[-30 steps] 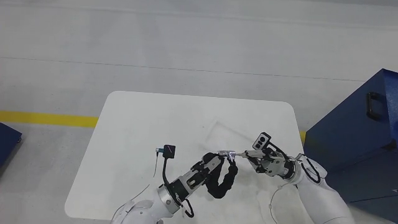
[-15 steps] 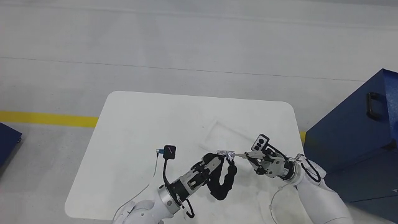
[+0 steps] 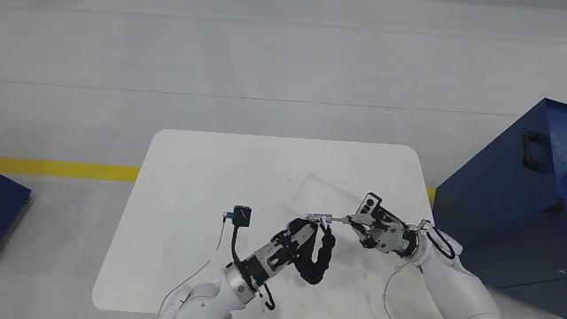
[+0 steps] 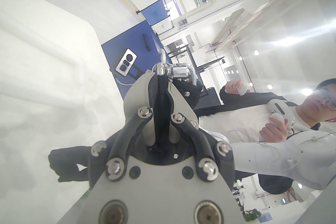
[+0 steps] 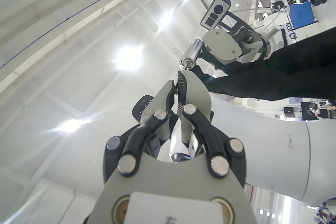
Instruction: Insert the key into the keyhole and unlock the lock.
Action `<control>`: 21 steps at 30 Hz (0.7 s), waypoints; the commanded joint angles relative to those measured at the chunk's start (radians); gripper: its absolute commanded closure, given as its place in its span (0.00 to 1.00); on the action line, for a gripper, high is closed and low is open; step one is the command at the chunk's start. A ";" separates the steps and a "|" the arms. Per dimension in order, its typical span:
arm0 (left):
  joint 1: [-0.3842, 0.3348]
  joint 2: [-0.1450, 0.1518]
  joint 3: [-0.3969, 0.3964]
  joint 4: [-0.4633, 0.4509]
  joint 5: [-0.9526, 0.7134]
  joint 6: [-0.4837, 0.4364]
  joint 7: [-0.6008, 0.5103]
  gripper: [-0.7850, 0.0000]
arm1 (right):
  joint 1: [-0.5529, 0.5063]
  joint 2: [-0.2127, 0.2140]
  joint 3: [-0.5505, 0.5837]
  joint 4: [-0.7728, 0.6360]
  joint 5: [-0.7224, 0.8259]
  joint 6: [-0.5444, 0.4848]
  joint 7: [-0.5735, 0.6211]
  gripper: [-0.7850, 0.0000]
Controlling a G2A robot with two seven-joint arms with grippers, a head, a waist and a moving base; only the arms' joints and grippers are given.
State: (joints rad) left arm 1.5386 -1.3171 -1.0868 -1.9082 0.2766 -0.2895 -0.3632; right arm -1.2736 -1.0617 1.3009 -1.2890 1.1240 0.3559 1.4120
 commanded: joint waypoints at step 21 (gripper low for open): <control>-0.016 0.016 -0.002 0.010 0.109 -0.063 0.013 1.00 | -0.014 0.039 -0.042 -0.038 0.062 0.120 -0.068 1.00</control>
State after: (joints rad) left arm 1.5237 -1.3022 -1.0886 -1.8979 0.3797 -0.3515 -0.3511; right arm -1.2875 -1.0263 1.2633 -1.3257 1.1778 0.4727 1.3473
